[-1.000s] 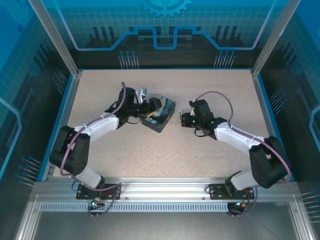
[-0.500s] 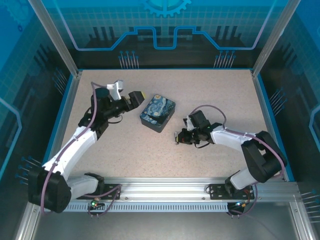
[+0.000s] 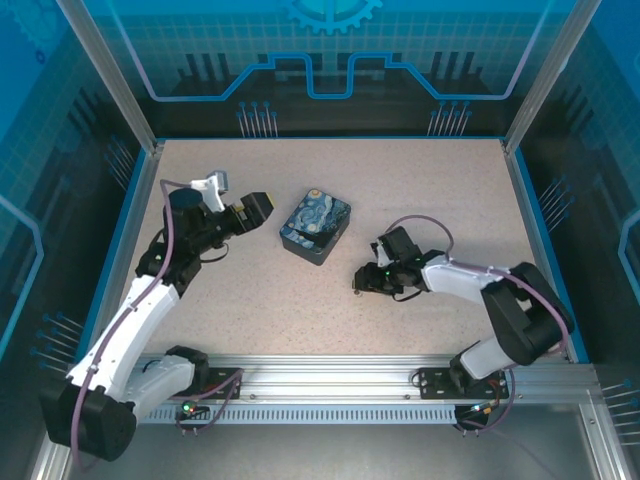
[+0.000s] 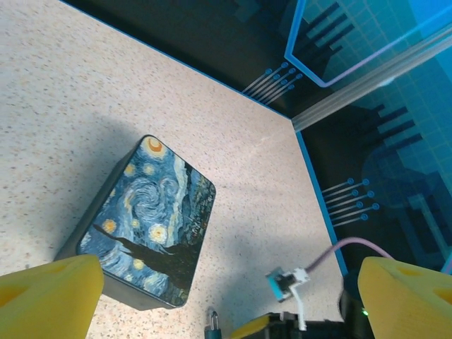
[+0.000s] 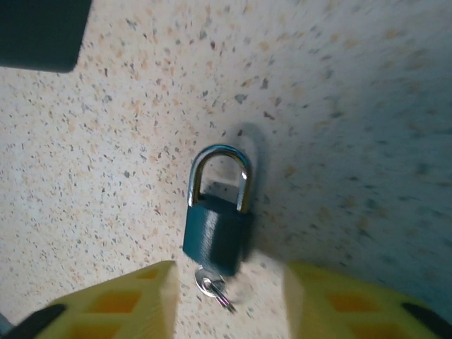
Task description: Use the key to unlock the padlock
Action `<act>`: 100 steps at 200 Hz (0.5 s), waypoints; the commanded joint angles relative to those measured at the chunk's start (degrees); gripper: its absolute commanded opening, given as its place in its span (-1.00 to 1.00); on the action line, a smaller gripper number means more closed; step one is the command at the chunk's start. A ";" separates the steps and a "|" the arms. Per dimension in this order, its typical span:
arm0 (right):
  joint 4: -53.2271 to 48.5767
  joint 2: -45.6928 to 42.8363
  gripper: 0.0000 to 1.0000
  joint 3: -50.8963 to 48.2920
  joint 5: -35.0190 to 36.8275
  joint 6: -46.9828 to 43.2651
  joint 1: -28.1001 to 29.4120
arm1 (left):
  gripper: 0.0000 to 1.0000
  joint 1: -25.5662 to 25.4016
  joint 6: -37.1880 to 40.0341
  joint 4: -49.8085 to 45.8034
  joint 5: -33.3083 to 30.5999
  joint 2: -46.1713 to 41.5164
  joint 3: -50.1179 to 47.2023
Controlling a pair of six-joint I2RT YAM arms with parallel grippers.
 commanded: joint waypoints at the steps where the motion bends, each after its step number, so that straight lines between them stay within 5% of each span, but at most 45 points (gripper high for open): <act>1: -5.25 -7.07 0.05 0.11 6.77 -3.12 0.11 | 0.95 0.95 2.99 -3.72 -4.82 -3.02 -0.10; 59: -15.58 -24.06 0.62 2.97 23.42 -12.92 -6.06 | 0.98 1.75 10.53 -3.77 -26.69 -9.14 -6.23; 76: -14.07 -28.88 0.99 1.58 26.25 -14.48 -10.24 | 0.98 1.76 14.75 1.73 -31.67 -11.02 -10.94; 100: -7.79 -33.67 1.00 -1.67 26.99 -18.84 -16.42 | 0.98 1.80 20.71 7.99 -35.93 -12.20 -16.25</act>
